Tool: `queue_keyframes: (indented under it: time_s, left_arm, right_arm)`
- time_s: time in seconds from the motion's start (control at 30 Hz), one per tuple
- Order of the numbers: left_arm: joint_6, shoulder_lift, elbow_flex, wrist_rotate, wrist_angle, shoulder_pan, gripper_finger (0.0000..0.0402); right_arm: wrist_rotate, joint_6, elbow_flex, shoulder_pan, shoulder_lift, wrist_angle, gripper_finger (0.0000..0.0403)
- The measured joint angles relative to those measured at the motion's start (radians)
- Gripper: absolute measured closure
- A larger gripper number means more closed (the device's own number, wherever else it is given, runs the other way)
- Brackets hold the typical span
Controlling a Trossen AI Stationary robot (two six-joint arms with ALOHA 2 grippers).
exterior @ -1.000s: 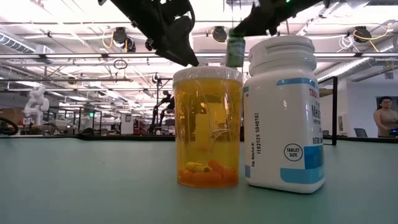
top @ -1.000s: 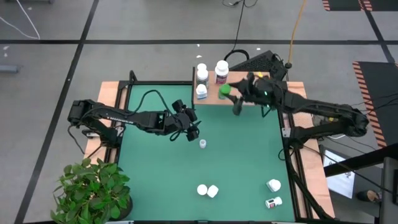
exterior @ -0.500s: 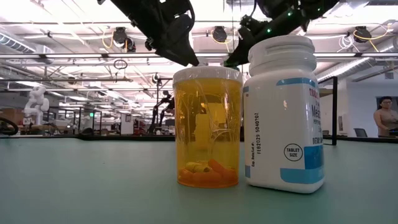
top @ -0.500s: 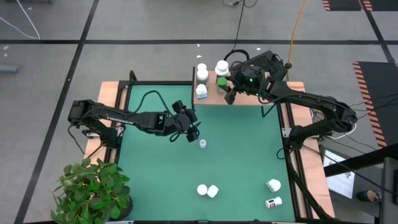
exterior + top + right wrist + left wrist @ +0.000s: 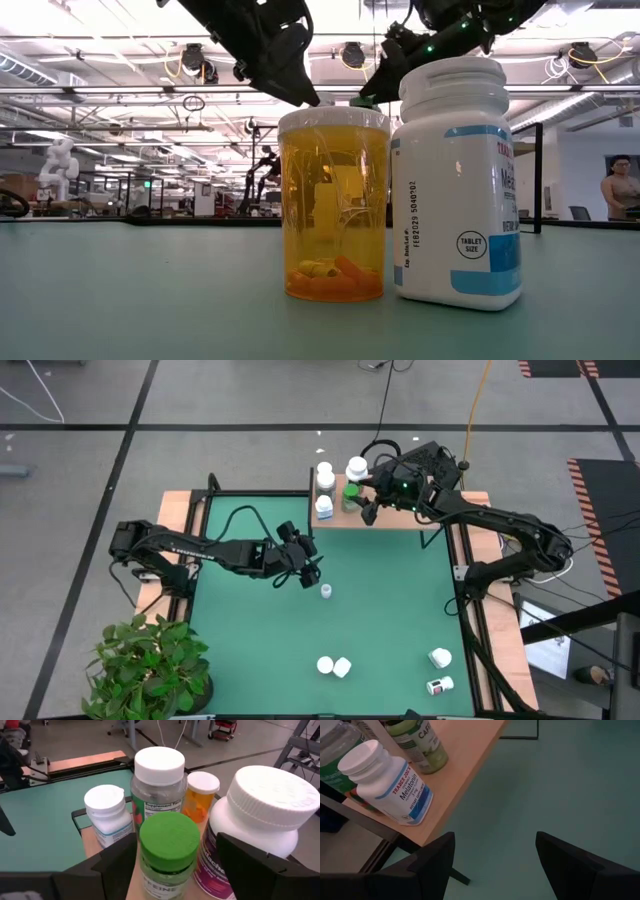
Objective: Pick and place medicine bottles onto shelf by color
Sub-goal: Put the left blue and white pill bottle on the shelf
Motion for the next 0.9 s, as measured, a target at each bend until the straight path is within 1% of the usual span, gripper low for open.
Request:
queue_keyframes:
  time_s: [0.13, 0.3, 0.47, 0.57, 0.67, 0.9]
  left_arm:
    - [0.000, 0.000, 0.000, 0.000, 0.000, 0.000, 0.0121]
    - [0.000, 0.000, 0.000, 0.000, -0.014, 0.000, 0.0121]
    - [0.000, 0.000, 0.000, 0.000, -0.018, 0.000, 0.0121]
    - [0.000, 0.000, 0.000, 0.000, -0.018, 0.000, 0.0121]
    - [0.001, 0.000, 0.000, 0.000, -0.019, 0.000, 0.0121]
    - [-0.018, 0.000, 0.000, 0.000, -0.020, -0.004, 0.0121]
  right_arm:
    - [0.000, -0.009, 0.000, 0.001, -0.007, -0.004, 0.0124]
    - [0.002, -0.033, 0.000, 0.032, -0.086, -0.045, 0.0122]
    - [0.001, -0.044, -0.001, 0.139, -0.174, -0.163, 0.0122]
    - [0.001, -0.012, -0.046, 0.238, -0.206, -0.186, 0.0122]
    - [-0.001, 0.057, -0.139, 0.353, -0.218, -0.119, 0.0122]
    - [-0.003, 0.166, -0.376, 0.610, -0.182, 0.189, 0.0122]
